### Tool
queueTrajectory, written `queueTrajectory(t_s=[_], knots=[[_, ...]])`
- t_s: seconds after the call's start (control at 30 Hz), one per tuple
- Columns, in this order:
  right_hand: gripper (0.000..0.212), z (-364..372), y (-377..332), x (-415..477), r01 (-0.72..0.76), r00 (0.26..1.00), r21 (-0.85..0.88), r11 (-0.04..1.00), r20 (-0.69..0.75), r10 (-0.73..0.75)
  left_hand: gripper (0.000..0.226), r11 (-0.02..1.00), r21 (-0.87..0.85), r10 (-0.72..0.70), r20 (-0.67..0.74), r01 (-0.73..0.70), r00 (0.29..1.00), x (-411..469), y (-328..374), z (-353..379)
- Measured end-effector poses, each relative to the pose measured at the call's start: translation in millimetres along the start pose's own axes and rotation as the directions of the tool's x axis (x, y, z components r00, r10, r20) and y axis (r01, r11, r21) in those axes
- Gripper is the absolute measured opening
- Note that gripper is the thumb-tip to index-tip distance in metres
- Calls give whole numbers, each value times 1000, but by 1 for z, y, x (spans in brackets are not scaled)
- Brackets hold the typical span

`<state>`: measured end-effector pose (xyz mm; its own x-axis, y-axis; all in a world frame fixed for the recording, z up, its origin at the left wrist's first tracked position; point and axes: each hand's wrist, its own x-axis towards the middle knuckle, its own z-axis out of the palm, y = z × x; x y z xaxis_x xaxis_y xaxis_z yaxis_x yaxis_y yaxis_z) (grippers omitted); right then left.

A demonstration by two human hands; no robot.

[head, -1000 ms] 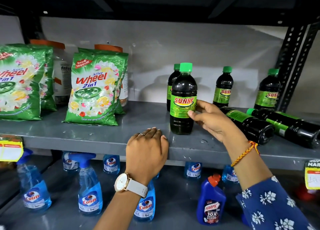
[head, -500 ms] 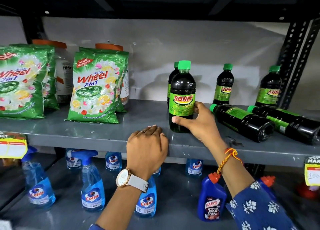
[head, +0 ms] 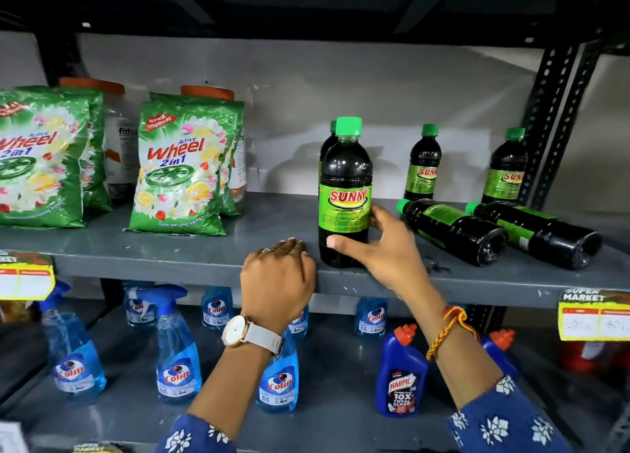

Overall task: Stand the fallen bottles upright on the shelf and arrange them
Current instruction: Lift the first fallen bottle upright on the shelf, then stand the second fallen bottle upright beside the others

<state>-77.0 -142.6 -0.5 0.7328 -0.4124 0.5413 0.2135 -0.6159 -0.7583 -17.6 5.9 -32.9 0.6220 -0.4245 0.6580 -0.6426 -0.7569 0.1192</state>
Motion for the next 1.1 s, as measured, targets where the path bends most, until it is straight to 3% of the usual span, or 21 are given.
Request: queueTrajectory(t_s=[0.23,0.3,0.37,0.47,0.53,0.6,0.67,0.73,0.8,0.87,0.97,1.1], knots=[[64,0,2,-5,-14,1000,-6,1000,11,14,34,999,-36,27,-7,-28,1000,-2,0,1],[63,1,2,-7,-10,1000,-20,1000,4,10,39,995,-98,-12,-1,11,1000,-1,1,2],[77,3,3,-10,-24,1000,-13,1000,4,24,46,966,-246,-95,-47,80,994,-2,3,4],[110,-6,6,-20,-68,996,57,996,-47,70,49,759,-630,-363,-198,166,910,-6,10,-2],[96,-29,5,-23,-37,990,20,999,-137,40,47,658,-750,-476,-348,65,807,-11,22,-11],[60,-64,6,-17,1,965,-170,985,-258,-46,43,692,-718,-400,-468,-75,788,-15,47,-19],[40,-102,8,3,-19,938,-348,937,-330,-104,40,730,-653,-182,-472,-204,862,-15,80,-23],[48,-131,11,30,-101,951,-413,905,-308,-34,41,807,-521,76,-375,-278,924,-8,111,-16],[63,-143,13,55,-225,970,-512,829,-200,139,44,909,-333,206,-166,-251,964,5,134,1],[68,-140,15,69,-261,958,-618,742,-67,280,42,975,-155,159,-6,-158,987,13,141,17],[71,-127,24,79,-202,936,-704,681,66,346,38,993,-35,109,15,-109,994,11,143,27],[67,-107,36,76,-223,944,-791,570,-29,329,35,995,-37,89,-67,-92,994,9,144,33]])
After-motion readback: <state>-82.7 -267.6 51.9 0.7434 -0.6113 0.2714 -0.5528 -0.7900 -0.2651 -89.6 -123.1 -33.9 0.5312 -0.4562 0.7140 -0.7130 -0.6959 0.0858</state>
